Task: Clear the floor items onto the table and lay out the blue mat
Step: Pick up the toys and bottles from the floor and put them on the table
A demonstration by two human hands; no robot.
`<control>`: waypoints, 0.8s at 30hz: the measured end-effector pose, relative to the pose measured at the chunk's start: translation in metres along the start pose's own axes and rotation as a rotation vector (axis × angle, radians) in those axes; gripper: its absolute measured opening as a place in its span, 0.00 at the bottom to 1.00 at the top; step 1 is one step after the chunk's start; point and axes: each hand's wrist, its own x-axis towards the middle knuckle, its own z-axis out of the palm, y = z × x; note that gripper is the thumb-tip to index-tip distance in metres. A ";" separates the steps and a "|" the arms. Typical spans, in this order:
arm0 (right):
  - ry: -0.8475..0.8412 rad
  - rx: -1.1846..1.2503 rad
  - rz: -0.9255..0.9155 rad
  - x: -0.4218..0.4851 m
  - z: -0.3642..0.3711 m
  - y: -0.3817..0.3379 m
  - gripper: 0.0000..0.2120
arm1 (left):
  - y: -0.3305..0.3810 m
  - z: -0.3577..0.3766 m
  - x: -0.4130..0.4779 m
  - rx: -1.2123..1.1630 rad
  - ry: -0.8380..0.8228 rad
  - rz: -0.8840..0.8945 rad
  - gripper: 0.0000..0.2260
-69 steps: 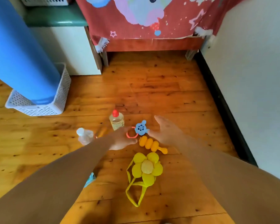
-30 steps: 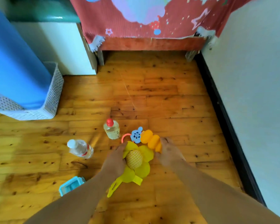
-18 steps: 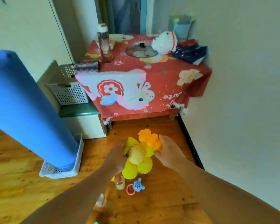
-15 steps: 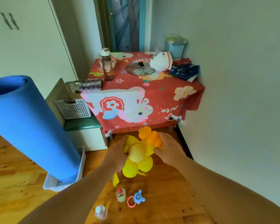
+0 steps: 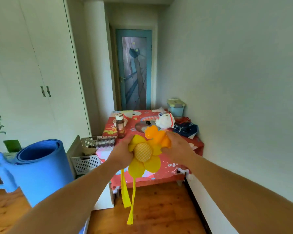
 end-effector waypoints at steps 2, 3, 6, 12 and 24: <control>0.021 0.009 -0.004 0.001 -0.016 -0.009 0.31 | 0.011 -0.016 0.002 0.011 0.009 0.024 0.32; 0.036 0.010 -0.007 0.001 -0.025 -0.013 0.31 | 0.016 -0.024 0.002 0.012 0.013 0.037 0.32; 0.094 0.001 -0.056 0.001 -0.049 -0.025 0.28 | 0.033 -0.048 0.005 0.059 0.032 0.071 0.31; 0.178 -0.009 -0.142 0.005 -0.085 -0.042 0.18 | 0.058 -0.084 0.014 0.121 0.071 0.129 0.30; 0.215 -0.081 -0.164 0.004 -0.125 -0.030 0.28 | 0.092 -0.082 0.032 0.070 0.114 0.160 0.30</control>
